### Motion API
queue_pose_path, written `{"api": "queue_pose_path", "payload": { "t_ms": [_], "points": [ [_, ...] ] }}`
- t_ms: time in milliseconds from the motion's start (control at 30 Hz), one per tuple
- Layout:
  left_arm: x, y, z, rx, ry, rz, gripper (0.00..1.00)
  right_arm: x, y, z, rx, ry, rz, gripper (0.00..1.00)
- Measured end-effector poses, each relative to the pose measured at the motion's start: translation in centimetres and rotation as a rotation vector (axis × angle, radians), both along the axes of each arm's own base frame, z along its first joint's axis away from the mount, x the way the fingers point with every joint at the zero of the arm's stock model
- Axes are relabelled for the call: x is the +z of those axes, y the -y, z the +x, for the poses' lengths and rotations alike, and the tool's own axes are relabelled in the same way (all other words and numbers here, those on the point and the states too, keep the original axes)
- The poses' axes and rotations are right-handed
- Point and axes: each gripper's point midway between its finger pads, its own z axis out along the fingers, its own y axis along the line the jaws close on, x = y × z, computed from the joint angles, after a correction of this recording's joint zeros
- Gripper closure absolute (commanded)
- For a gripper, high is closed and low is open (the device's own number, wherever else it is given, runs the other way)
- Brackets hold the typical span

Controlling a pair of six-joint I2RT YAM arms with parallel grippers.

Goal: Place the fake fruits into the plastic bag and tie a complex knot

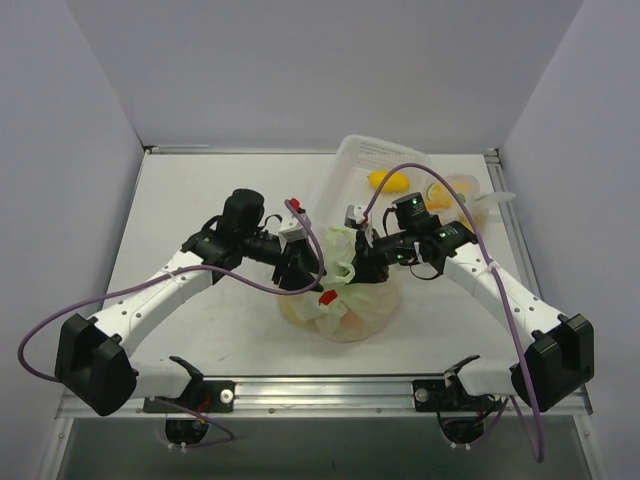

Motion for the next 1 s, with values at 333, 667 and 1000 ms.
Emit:
{"api": "queue_pose_path", "payload": {
  "t_ms": [333,667,1000],
  "points": [
    [0.0,1.8,0.8,0.025,-0.002,-0.014,1.0,0.1,0.0,-0.1,0.007,0.003,0.004,0.79],
    [0.5,4.1,3.1,0.083,-0.05,-0.069,1.0,0.3,-0.3,-0.5,0.042,0.015,0.023,0.52],
    [-0.5,5.8,1.1,0.026,-0.042,-0.048,0.96,0.4,-0.5,-1.3,0.071,-0.005,0.037,0.91]
  ]
}}
